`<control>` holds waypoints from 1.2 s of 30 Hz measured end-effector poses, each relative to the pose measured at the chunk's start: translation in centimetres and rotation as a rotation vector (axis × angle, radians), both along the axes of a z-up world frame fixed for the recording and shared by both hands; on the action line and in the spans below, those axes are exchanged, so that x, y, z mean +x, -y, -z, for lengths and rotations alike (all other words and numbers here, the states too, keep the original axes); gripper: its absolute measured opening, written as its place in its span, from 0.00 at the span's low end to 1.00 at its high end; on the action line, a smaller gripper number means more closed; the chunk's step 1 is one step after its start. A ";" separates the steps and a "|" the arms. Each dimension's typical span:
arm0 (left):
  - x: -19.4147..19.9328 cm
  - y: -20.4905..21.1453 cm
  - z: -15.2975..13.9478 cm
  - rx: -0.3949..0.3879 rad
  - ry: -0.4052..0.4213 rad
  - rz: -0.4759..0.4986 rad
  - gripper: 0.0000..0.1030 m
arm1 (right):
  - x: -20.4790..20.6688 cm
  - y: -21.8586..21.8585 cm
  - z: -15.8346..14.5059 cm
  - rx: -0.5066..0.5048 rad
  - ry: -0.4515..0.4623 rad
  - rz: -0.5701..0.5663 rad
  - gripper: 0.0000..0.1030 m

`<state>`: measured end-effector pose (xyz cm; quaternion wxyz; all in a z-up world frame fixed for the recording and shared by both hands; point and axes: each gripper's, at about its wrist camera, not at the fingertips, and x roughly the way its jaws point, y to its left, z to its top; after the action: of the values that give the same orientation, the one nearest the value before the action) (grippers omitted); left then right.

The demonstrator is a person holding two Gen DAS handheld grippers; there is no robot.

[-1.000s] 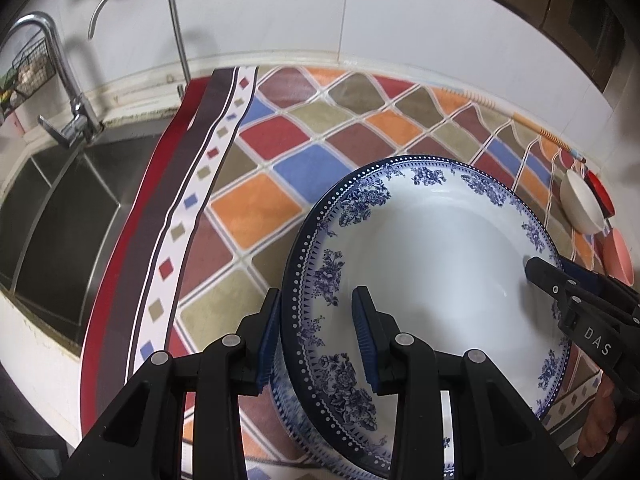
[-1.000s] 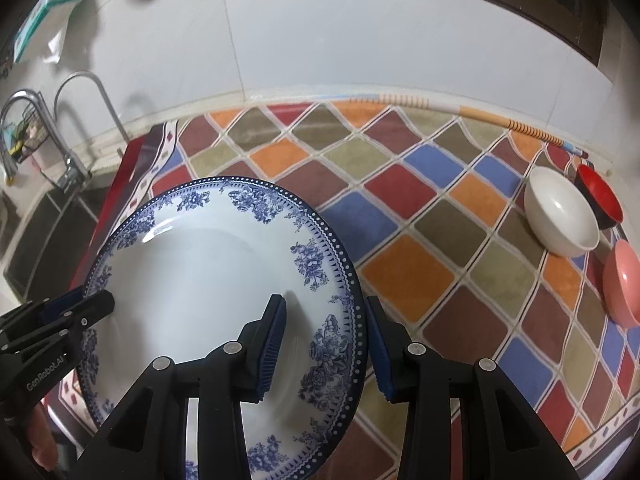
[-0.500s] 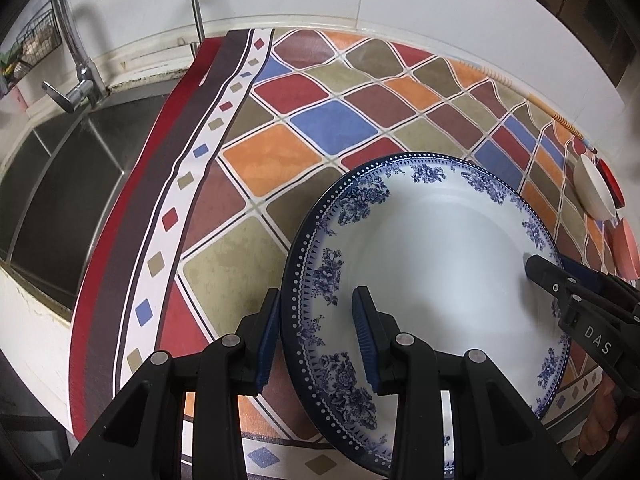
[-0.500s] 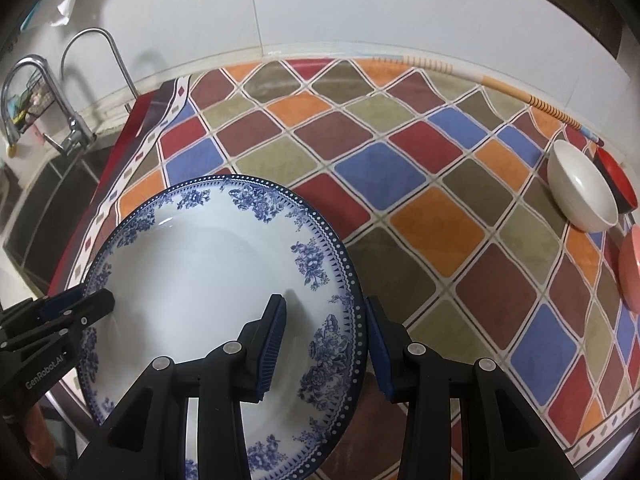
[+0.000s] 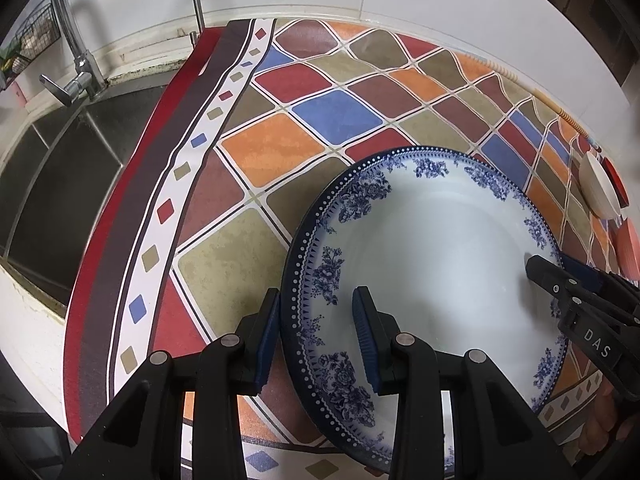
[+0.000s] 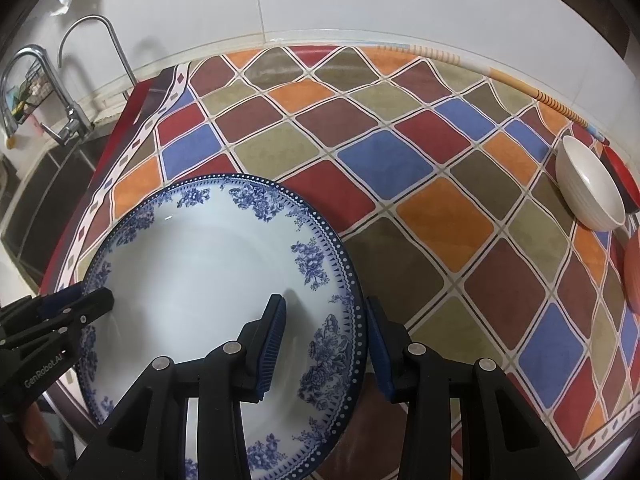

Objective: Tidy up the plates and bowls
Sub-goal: 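Lower the blue-and-white plate onto the stack and open both grippers, then move both grippers over to the white bowl by the wall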

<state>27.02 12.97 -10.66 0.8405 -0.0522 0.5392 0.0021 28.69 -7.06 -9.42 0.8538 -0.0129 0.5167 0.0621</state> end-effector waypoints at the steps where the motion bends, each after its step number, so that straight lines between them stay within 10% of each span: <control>1: 0.0 0.0 0.1 -0.002 -0.002 -0.002 0.35 | 0.0 -0.1 0.0 -0.004 0.001 -0.004 0.40; 20: 0.1 0.9 -2.1 0.037 0.092 0.026 0.58 | 0.3 0.5 -0.4 0.008 0.017 -0.001 0.55; 36: 2.3 7.9 -6.2 0.022 0.222 0.219 0.60 | -0.9 5.3 -4.4 -0.013 0.155 0.115 0.55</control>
<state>29.34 5.06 -4.50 0.8907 0.0162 0.4453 -0.0897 27.75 -12.39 -5.01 0.8933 0.0067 0.4494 0.0084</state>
